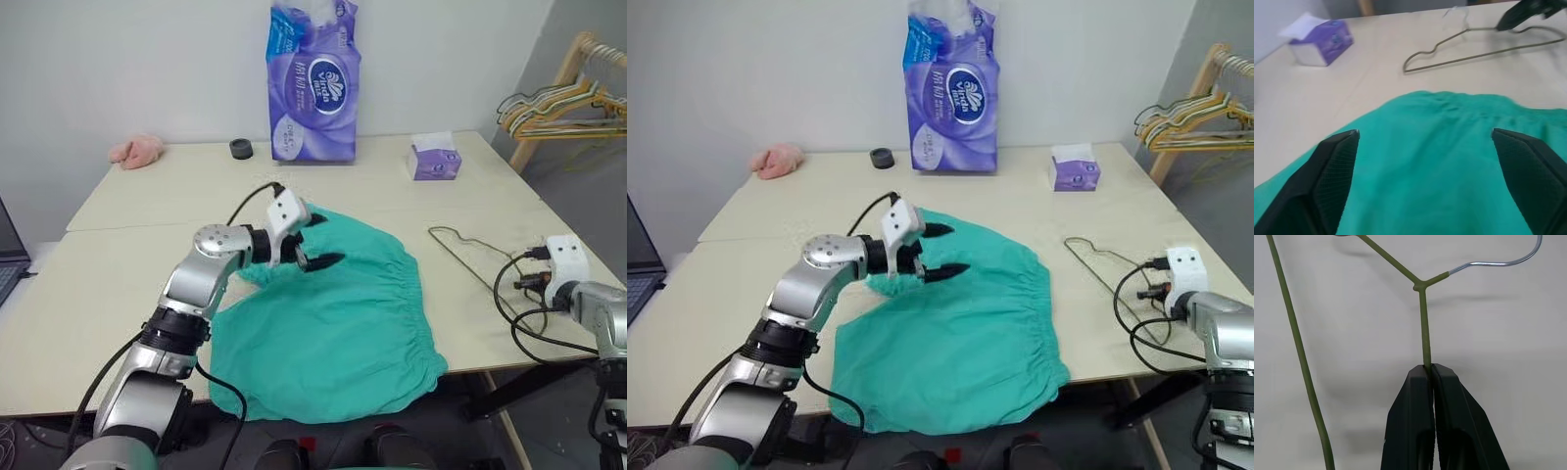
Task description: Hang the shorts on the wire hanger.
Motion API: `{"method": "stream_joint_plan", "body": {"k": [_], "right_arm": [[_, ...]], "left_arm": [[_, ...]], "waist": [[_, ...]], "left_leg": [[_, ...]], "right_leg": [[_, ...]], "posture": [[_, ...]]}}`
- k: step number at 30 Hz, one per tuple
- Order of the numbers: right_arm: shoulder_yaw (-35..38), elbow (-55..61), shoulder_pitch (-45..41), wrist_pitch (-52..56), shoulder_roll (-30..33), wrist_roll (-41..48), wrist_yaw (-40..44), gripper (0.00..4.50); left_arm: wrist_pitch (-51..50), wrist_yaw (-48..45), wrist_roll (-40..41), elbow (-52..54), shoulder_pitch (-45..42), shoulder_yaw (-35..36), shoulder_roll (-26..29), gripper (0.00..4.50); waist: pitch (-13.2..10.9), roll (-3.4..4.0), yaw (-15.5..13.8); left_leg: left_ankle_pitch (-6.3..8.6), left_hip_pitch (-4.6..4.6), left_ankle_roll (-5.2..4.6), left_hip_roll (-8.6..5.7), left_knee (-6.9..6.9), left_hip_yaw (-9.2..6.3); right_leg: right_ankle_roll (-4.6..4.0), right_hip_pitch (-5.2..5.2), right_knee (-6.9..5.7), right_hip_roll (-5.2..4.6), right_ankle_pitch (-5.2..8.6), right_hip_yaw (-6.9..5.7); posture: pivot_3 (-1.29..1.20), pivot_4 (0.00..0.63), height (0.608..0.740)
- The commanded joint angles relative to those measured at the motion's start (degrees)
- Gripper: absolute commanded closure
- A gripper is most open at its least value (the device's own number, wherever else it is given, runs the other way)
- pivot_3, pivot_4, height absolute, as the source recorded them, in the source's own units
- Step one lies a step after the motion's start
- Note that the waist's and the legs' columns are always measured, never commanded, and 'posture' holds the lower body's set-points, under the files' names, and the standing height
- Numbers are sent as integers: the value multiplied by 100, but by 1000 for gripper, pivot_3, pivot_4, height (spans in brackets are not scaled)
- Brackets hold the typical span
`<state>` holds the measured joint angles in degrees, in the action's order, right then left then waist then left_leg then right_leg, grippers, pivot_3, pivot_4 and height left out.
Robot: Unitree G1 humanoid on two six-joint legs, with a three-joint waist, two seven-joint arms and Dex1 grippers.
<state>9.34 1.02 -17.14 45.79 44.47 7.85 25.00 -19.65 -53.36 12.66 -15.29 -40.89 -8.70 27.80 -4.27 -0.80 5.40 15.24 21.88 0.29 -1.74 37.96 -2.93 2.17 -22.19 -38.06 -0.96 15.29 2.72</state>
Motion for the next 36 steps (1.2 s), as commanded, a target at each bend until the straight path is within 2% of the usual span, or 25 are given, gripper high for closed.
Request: {"method": "stream_joint_plan", "body": {"k": [1, 6, 9, 12, 23, 30, 36], "right_arm": [[-496, 1042, 88, -1093, 333, -522, 198, 4500], [-1129, 1527, 147, -2312, 461, -1276, 202, 4500], [-1300, 1578, 107, -2935, 443, -1579, 200, 4500], [-1385, 1589, 43, -3508, 407, -1810, 230, 4500], [-1604, 1754, -184, -4567, 181, -2257, 529, 4500], [-1780, 1730, -114, -5063, 75, -2473, 679, 4500], [-1786, 1700, -238, -5321, -136, -2563, 687, 4500]], "left_arm": [[26, -118, 179, -549, -480, 501, 187, 13], [-144, -890, 461, -1116, -734, 683, 408, 13], [-577, -1715, 655, -1007, -628, 531, 667, 13], [-591, -2205, 522, -890, -443, 262, 858, 13], [13, -2044, 38, -1225, -427, 68, 544, 13], [-227, -2204, 155, -1107, -430, 106, 448, 13], [-489, -2786, 137, -477, 70, -258, 646, 13]], "waist": [[0, -1, 34], [-1, -3, 65], [-8, -4, 82], [-8, -4, 81], [-10, -6, 73], [-9, -6, 89], [-9, -6, 103]], "left_leg": [[0, 0, 0, 3, -1, 0], [1, 1, 2, 4, -3, -2], [1, 3, 3, 0, -1, 1], [1, 2, 3, 0, -1, 0], [1, 2, 3, 1, 1, -3], [1, 1, 3, 1, 1, -3], [1, 0, 3, 1, 0, -4]], "right_leg": [[6, -1, 1, 2, 4, -2], [7, 0, 4, 5, 4, -6], [2, -2, 5, 3, 1, -4], [-6, -2, 5, 2, -3, -6], [-20, -2, 4, 1, -11, -4], [-21, -2, 2, 1, -12, -5], [-23, -2, -1, 2, -13, -4]], "posture": [[-148, 52, 740], [-150, 52, 740], [-150, 53, 740], [-151, 53, 740], [-158, 56, 740], [-160, 57, 740], [-159, 57, 740]]}}
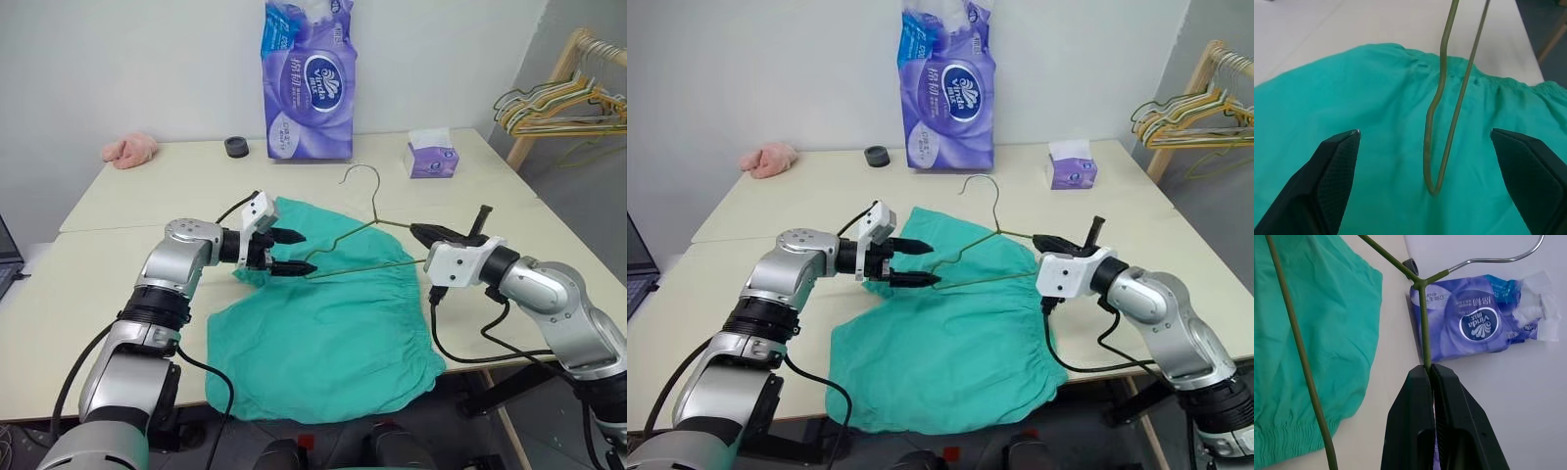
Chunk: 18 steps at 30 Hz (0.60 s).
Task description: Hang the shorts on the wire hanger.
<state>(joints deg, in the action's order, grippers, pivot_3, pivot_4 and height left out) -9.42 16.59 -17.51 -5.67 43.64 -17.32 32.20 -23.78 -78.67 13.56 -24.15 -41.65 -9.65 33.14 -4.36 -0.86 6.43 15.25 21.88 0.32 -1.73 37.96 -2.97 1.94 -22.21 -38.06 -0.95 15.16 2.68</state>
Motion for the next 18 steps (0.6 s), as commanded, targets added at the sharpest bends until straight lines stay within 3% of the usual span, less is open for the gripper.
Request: {"method": "stream_joint_plan", "body": {"k": [1, 7, 18], "right_arm": [[97, 130, -223, -211, -77, -49, -31, 4500], [115, 130, -294, -347, -194, -21, 12, 4500], [147, 174, -277, -463, -344, 2, 35, 4500]], "left_arm": [[-96, -270, 39, 473, 203, -192, 107, 13], [-2, -82, -26, 331, 195, -213, -57, 13], [-2, -45, 26, 297, 210, -211, -209, 3284]], "waist": [[0, 0, 0], [0, -1, -18], [0, -1, -3]], "left_leg": [[0, -1, 0, 0, 0, 0], [0, 0, 0, 0, 3, -4], [0, -1, 0, 1, 2, -6]], "right_leg": [[0, 0, 0, 0, 0, 1], [-1, 3, 1, 0, 0, -1], [-1, 2, -2, 0, 0, -1]], "posture": [[-159, 57, 740], [-157, 57, 740], [-160, 57, 740]]}}
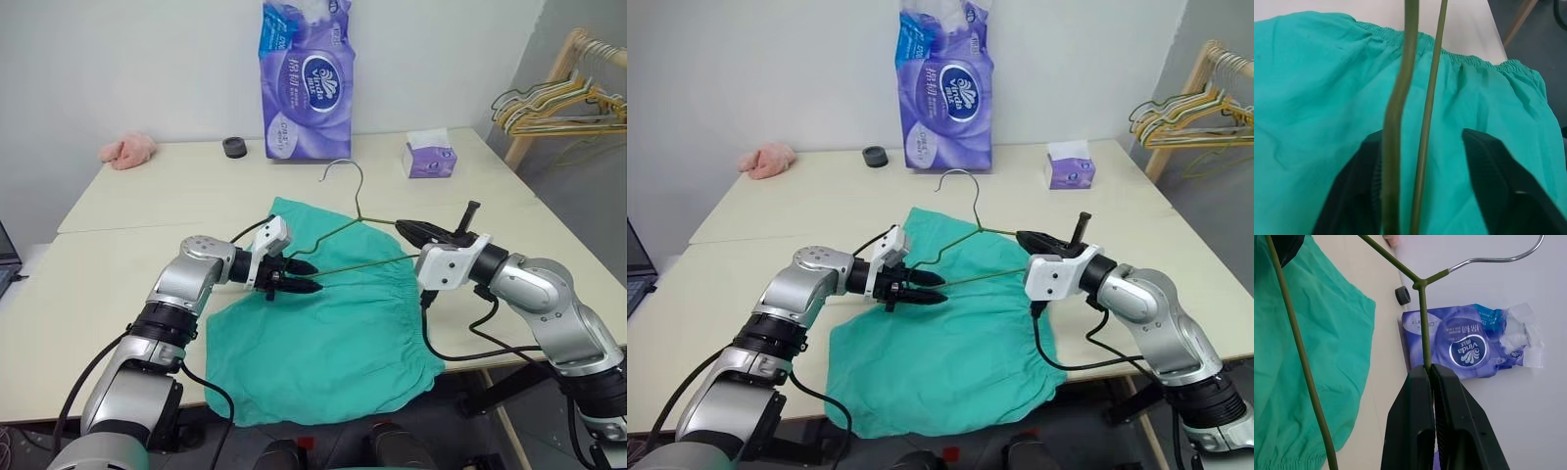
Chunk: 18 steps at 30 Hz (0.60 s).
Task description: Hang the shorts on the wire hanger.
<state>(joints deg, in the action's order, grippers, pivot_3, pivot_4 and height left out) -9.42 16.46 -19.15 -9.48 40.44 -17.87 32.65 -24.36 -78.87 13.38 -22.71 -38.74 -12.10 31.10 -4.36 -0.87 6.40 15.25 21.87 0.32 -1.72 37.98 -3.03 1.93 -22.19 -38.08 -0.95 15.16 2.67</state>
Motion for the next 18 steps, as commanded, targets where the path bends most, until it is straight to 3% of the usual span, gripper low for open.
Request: {"method": "stream_joint_plan", "body": {"k": [1, 4, 7, 12, 18], "right_arm": [[144, 185, -115, -87, -36, 58, 0, 4500], [120, 187, -108, -176, -32, 55, 37, 4500], [49, 200, -35, -359, 83, 21, 152, 4500], [88, 242, 75, -564, 154, 31, 199, 3198], [339, 482, 529, -906, 488, 470, 512, 1111]], "left_arm": [[107, 6, 9, 130, -84, 32, -4, 3593], [193, 69, -34, 57, -106, 51, -14, 4464], [210, 75, -26, 7, -138, 77, -27, 4487], [216, 127, -43, 51, -113, 73, -49, 4500], [367, 256, -169, 70, -88, 21, -73, 4500]], "waist": [[0, 0, 1], [0, 0, 0], [0, 0, -3], [0, 0, 0], [0, -1, -11]], "left_leg": [[0, 0, 0, 0, 0, 0], [0, 0, 0, 0, 1, 1], [0, 0, 0, -1, 1, 1], [0, 0, 0, -1, 1, 1], [0, 1, 0, -2, 2, 1]], "right_leg": [[0, 0, 0, 0, 0, 0], [0, 0, 0, 0, 0, 0], [0, 1, 0, 0, 0, -1], [0, 1, 0, 0, 0, 0], [0, 2, 1, 0, 0, -1]], "posture": [[-159, 55, 740], [-157, 55, 740], [-158, 56, 740], [-163, 58, 740], [-164, 59, 740]]}}
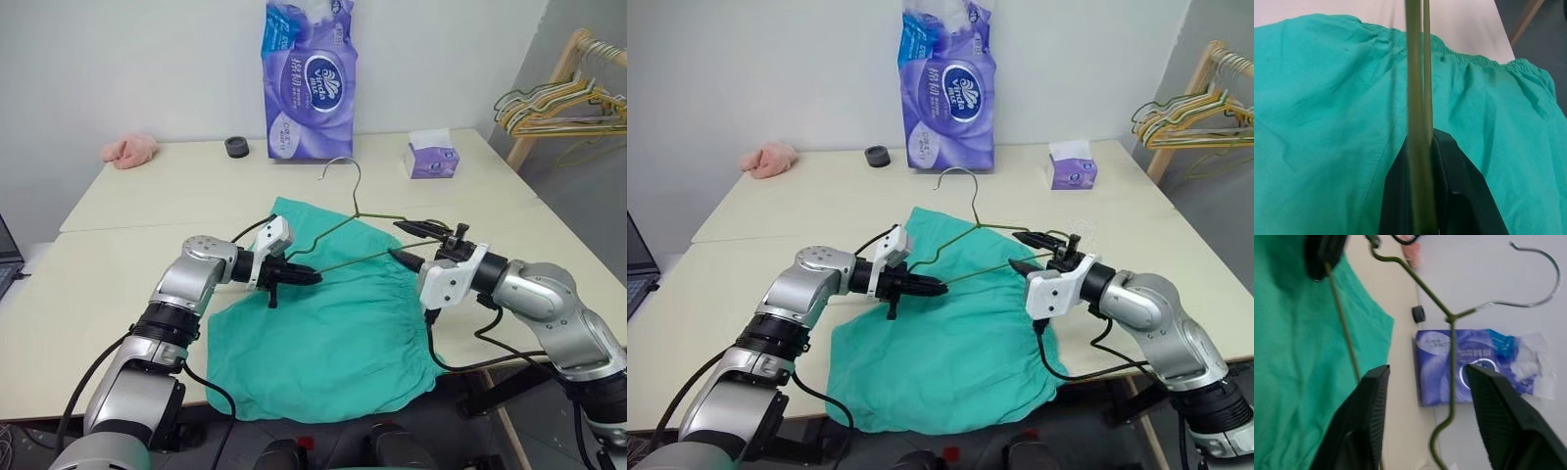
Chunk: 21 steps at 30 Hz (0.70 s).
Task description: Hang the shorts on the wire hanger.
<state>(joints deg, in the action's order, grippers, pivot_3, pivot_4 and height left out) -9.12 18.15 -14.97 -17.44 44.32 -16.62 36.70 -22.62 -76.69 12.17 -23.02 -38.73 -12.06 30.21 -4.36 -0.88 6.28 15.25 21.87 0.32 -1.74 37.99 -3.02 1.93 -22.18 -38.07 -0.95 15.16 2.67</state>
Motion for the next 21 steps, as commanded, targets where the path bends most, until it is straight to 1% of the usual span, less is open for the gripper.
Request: {"method": "stream_joint_plan", "body": {"k": [1, 4, 5, 6, 10, 12, 14, 21], "right_arm": [[458, 402, 232, 88, 96, 538, 138, 842], [955, 749, 616, 1232, 168, 1420, 482, 842], [1044, 889, 761, 1641, 299, 1698, 725, 842], [1150, 1006, 865, 1814, 425, 1866, 906, 842], [1614, 1657, 1040, 3549, 892, 2869, 1366, 842], [1674, 1877, 1009, 4251, 1070, 3270, 1503, 842], [1658, 1985, 892, 4882, 1124, 3577, 1466, 842], [1130, 1925, 405, 6088, 1279, 3993, 1526, 842]], "left_arm": [[245, 17, -66, 143, -70, 4, 37, 4500], [529, -104, -214, 337, 26, -95, 192, 4500], [661, -156, -291, 388, 63, -151, 265, 4500], [788, -195, -360, 428, 98, -205, 335, 4500], [1403, -346, -690, 569, 260, -449, 623, 4500], [1489, -379, -706, 651, 296, -478, 635, 4500], [1496, -392, -685, 739, 304, -481, 603, 4500], [1874, -318, -824, 720, 245, -557, 553, 4500]], "waist": [[0, 0, 2], [0, 0, -1], [0, 0, -4], [0, 0, -6], [-3, 5, -2], [-3, 5, -8], [-3, 2, -11], [-4, 3, -24]], "left_leg": [[0, 0, 0, 0, 0, 0], [0, -1, 0, 1, 0, 0], [0, -2, 0, 1, 0, -1], [0, -1, 0, 1, 0, -1], [0, -5, 0, 4, -1, -2], [0, -6, 0, 5, -1, -3], [0, -5, 0, 5, 0, -4], [0, -3, 0, 5, 1, -2]], "right_leg": [[0, 1, 0, 0, 0, 0], [0, 1, -1, 0, 0, 1], [0, 3, -1, 0, 0, 2], [0, 3, 1, -1, 0, 3], [-1, 5, 0, -1, 0, 3], [-1, 5, 1, -2, 1, 3], [0, 7, 5, -2, 2, 2], [13, 7, 9, -5, 9, 3]], "posture": [[-166, 61, 740], [-166, 61, 740], [-170, 62, 740], [-173, 63, 740], [-177, 63, 740], [-179, 63, 740], [-179, 63, 740], [-171, 62, 740]]}}
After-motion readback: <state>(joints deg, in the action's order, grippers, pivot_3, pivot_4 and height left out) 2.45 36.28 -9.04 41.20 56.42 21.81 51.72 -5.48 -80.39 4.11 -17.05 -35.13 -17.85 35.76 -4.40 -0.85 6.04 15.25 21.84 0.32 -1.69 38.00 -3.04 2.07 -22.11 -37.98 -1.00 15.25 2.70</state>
